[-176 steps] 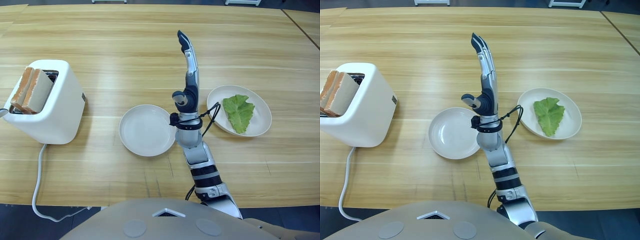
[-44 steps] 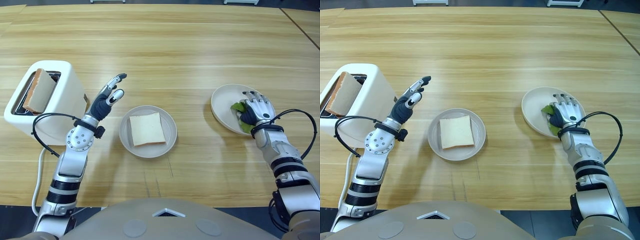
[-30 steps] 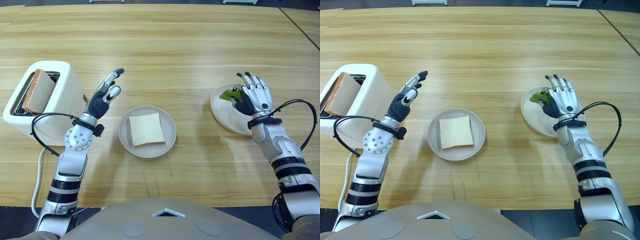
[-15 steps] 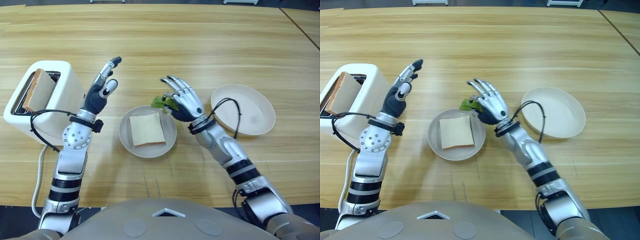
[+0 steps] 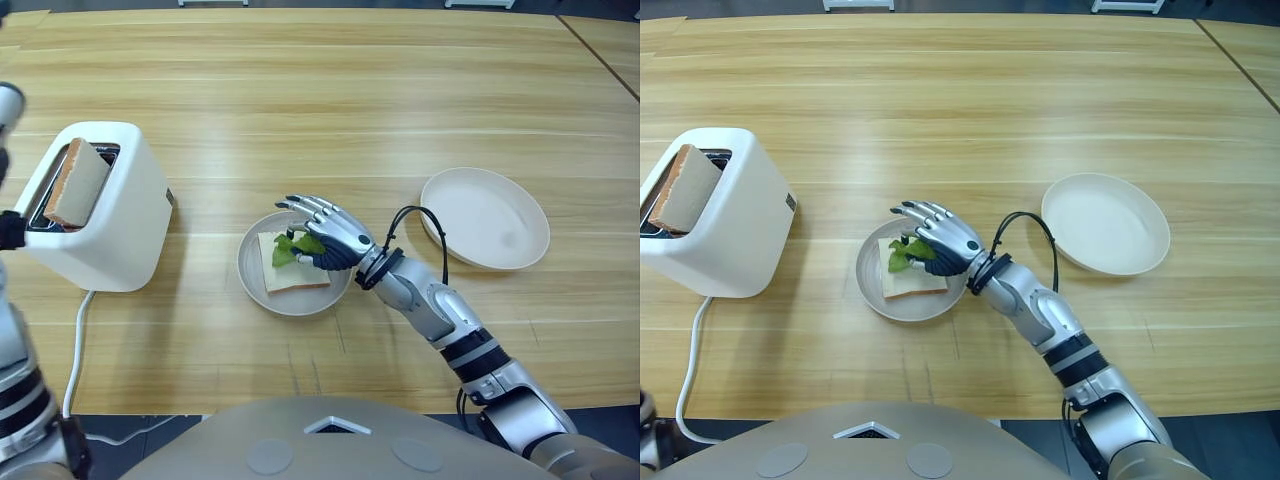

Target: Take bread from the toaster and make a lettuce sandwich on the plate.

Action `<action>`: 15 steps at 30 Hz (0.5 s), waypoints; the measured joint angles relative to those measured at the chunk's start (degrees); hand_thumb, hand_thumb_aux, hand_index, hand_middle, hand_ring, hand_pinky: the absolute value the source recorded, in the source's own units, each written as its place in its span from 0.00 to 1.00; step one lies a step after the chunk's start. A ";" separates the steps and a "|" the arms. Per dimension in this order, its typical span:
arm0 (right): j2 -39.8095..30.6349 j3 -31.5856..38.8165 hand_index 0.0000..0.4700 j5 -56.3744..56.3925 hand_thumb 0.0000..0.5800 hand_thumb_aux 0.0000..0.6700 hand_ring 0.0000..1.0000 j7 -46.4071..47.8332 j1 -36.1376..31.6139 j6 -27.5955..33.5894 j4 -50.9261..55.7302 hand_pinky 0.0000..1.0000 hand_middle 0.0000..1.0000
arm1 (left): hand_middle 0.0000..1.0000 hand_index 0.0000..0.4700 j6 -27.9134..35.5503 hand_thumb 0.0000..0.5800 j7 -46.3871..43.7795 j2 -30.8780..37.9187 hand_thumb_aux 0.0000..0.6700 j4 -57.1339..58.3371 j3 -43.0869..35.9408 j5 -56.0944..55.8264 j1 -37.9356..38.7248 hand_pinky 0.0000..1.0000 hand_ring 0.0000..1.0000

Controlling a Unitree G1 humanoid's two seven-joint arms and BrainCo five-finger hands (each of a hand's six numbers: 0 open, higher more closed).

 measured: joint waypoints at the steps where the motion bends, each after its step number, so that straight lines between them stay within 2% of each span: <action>1: -0.40 -0.05 0.00 0.06 0.00 0.00 0.00 1.14 0.05 -0.01 -0.35 0.00 0.00 | 0.00 0.00 -0.33 0.00 -1.26 2.02 0.00 2.05 1.18 1.28 2.44 0.00 0.00; 4: -1.43 -0.54 0.00 0.11 0.00 0.00 0.00 3.67 0.16 -0.11 -1.48 0.00 0.00 | 0.00 0.00 -2.16 0.00 -3.90 5.71 0.00 7.87 2.14 6.37 9.90 0.00 0.00; 6: -1.56 -0.88 0.00 0.13 0.00 0.00 0.00 4.30 0.15 -0.13 -1.82 0.00 0.00 | 0.00 0.00 -3.01 0.00 -4.09 7.00 0.00 9.36 2.18 8.72 12.01 0.00 0.00; 15: -0.40 -0.90 0.00 -1.42 0.00 0.00 0.00 3.73 -0.16 -0.77 -0.67 0.00 0.00 | 0.00 0.00 -4.04 0.00 -5.64 9.06 0.00 11.71 -1.51 11.84 14.69 0.00 0.00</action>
